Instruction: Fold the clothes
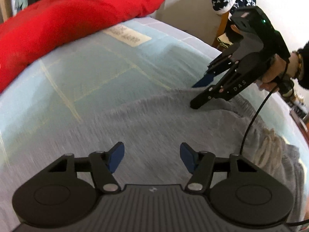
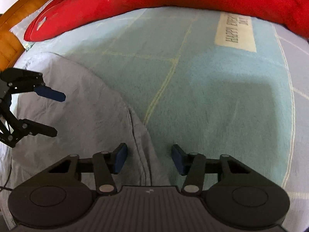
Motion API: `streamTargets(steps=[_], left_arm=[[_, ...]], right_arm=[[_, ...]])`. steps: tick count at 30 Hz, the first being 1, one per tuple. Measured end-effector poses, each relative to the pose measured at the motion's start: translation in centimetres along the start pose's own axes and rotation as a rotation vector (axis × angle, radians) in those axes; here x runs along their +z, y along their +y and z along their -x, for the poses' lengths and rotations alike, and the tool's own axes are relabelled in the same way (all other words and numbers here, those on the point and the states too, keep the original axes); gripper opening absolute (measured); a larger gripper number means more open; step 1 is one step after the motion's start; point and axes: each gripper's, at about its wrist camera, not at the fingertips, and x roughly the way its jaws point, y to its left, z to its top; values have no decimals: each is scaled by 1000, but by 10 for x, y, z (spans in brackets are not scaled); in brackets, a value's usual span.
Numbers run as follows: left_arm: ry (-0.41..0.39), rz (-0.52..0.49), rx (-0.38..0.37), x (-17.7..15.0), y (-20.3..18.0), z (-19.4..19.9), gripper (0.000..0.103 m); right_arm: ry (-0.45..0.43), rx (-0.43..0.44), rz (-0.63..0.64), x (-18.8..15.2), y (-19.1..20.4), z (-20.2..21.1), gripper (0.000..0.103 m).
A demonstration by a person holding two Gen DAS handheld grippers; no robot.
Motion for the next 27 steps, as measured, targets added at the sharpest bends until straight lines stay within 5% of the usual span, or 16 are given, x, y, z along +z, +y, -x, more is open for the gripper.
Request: streamTargets(steps=[2, 8, 14, 19, 24, 27], left_arm=[[-13, -44, 3, 10, -1, 0, 62], [-36, -264, -12, 50, -14, -21, 62], [67, -558, -7, 66, -38, -63, 62], [181, -609, -125, 71, -43, -73, 19], [151, -621, -136, 63, -43, -63, 9], [109, -643, -107, 56, -47, -54, 8]], right_arm=[[3, 26, 6, 1, 3, 4, 16], [-47, -29, 81, -6, 22, 17, 12], [-106, -130, 231, -15, 55, 35, 11], [-138, -195, 356, -26, 79, 42, 10], [-142, -209, 438, -34, 95, 44, 11], [-138, -225, 430, -34, 90, 43, 20]])
